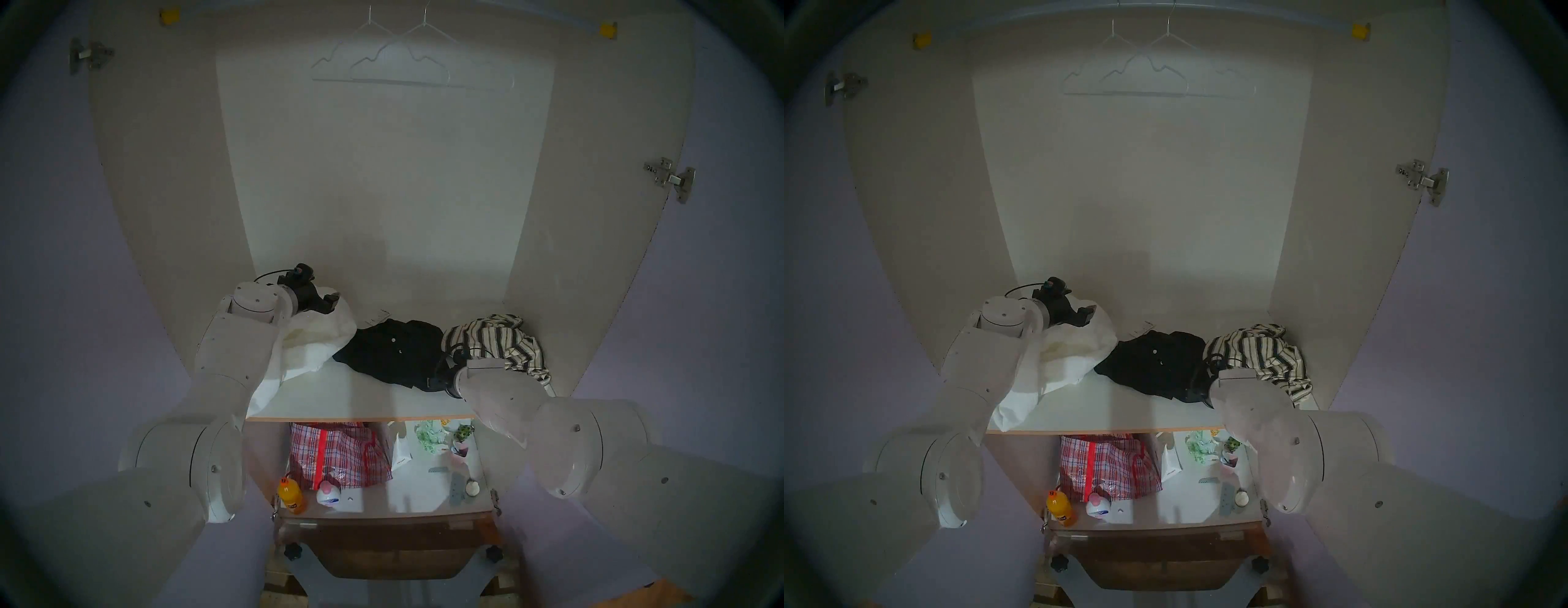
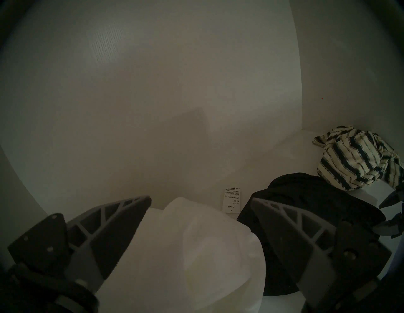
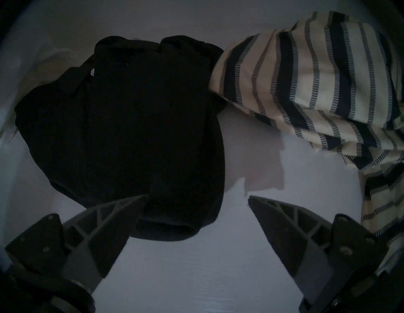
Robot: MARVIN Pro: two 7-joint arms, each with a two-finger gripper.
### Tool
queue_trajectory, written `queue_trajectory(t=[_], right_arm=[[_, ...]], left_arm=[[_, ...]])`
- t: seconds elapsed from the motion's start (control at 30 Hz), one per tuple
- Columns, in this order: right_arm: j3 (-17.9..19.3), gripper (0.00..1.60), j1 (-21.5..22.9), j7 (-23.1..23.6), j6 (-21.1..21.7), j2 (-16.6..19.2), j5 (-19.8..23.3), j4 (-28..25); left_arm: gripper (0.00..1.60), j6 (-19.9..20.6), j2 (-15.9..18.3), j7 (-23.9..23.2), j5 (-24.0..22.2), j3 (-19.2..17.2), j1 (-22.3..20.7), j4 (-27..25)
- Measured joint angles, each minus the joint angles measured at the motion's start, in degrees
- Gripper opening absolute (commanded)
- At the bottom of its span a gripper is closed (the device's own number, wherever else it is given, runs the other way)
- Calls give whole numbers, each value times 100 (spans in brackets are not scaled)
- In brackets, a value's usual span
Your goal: Sort tops into two piles: light colors and dark colors
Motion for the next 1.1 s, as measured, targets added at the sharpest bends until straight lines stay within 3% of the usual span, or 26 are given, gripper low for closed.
queue_trajectory(t=[0.03,0.47,0.57,0.7,0.9,1.1], right_arm=[[13,1,-15,-7,-8,4,6,-4],[2,0,-153,-81,-243,22,-13,-96],[-150,0,-201,-15,-479,-20,-124,-177],[-409,0,-119,117,-1159,-141,-223,-381],[-559,0,350,213,-2341,-234,-327,-858],[-684,0,452,110,-3148,-237,-450,-1349]], left_arm=[[160,0,0,0,0,0,0,2],[160,0,0,2,1,0,-2,13],[160,0,-1,2,1,0,-3,11],[160,0,-1,2,1,0,-3,11],[160,-1,-1,1,1,0,-4,13],[160,0,-1,-3,-2,0,-4,8]])
